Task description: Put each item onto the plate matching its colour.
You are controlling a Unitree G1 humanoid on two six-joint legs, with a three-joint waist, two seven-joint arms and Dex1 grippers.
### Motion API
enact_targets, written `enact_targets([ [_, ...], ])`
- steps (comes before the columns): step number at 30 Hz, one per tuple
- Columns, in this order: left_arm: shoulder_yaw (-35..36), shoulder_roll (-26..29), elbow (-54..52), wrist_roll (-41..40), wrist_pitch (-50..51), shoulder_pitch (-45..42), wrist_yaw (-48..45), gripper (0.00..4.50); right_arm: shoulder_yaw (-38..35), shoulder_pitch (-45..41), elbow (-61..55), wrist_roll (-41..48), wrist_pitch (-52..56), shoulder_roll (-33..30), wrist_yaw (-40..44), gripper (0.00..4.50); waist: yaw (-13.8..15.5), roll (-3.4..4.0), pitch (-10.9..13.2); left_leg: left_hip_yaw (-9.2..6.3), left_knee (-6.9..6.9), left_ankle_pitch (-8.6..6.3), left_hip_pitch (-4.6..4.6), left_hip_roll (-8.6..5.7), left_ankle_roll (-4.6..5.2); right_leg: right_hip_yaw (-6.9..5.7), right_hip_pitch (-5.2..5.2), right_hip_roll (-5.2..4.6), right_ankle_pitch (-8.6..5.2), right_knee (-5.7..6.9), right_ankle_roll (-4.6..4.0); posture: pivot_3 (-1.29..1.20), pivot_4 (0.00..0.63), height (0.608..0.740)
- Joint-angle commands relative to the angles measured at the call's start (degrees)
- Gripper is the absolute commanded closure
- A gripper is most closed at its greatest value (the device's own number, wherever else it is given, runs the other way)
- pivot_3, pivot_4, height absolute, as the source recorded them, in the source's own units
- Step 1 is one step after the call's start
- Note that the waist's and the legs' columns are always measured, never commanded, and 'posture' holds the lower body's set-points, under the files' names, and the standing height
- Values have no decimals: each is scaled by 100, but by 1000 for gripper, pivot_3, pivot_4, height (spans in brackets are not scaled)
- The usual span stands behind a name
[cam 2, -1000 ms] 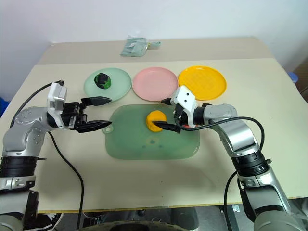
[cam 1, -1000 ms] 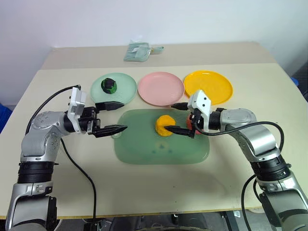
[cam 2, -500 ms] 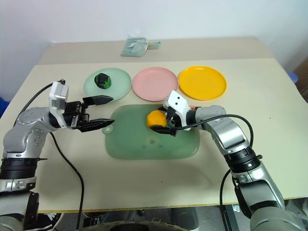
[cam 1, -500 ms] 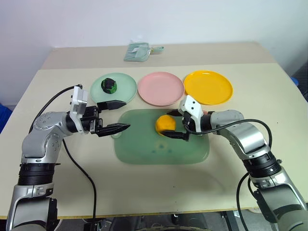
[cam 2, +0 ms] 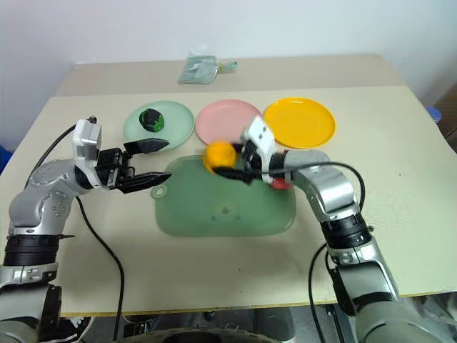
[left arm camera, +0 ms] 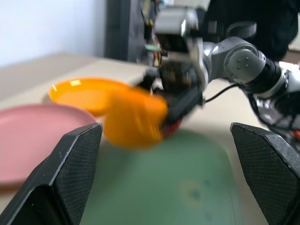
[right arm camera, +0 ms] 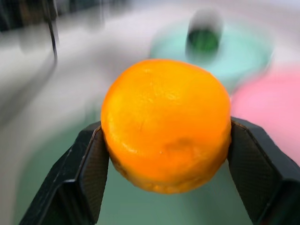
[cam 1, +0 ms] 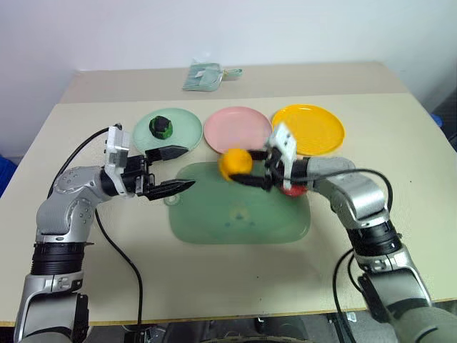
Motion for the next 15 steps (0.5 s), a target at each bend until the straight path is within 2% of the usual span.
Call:
enact_targets([
  [1, 112, -24, -30, -23, -77, -196, 199, 0, -645, -509, 489, -246, -640, 116, -901, 1494, -4, 0, 0, -1, 0, 0, 0, 0, 0, -1, 1, 0, 0, -1, 0, 0, 150, 740],
  [6, 24, -312, 303, 524, -716, -519, 722, 0, -571, -1082, 2124, -1528, -1549, -27, -2384, 1494, 9, -2, -1, 1, -1, 20, 2, -6, -33, -2, 2, -3, 0, 0, 0, 0, 150, 740],
  [8, -9, -371, 349, 579, -790, -577, 763, 0, -426, -1164, 2676, -1927, -1778, -147, -2652, 1494, -4, -2, -1, 4, -2, 21, 2, -7, -35, -1, 0, -3, 0, 0, 0, 0, 150, 740],
  [12, -86, -409, 409, 628, -960, -572, 671, 0, -709, -1242, 3438, -1949, -1800, -136, -3049, 1494, -48, -2, -1, 18, -23, 23, 2, -5, -36, 14, -13, -3, 0, -1, 0, 0, 150, 740],
  [14, -119, -408, 421, 644, -1006, -544, 649, 0, -770, -1215, 3579, -1864, -1779, -175, -2928, 1494, -66, -1, 0, 27, -33, 25, 2, -4, -38, 26, -21, -1, 0, -1, 0, 0, 150, 740],
  [15, -135, -408, 431, 663, -1058, -513, 619, 0, -875, -1209, 3530, -1702, -1666, -146, -2828, 997, -71, -1, 0, 30, -37, 26, 2, -3, -39, 29, -23, 0, 0, -1, 0, 0, 150, 740],
])
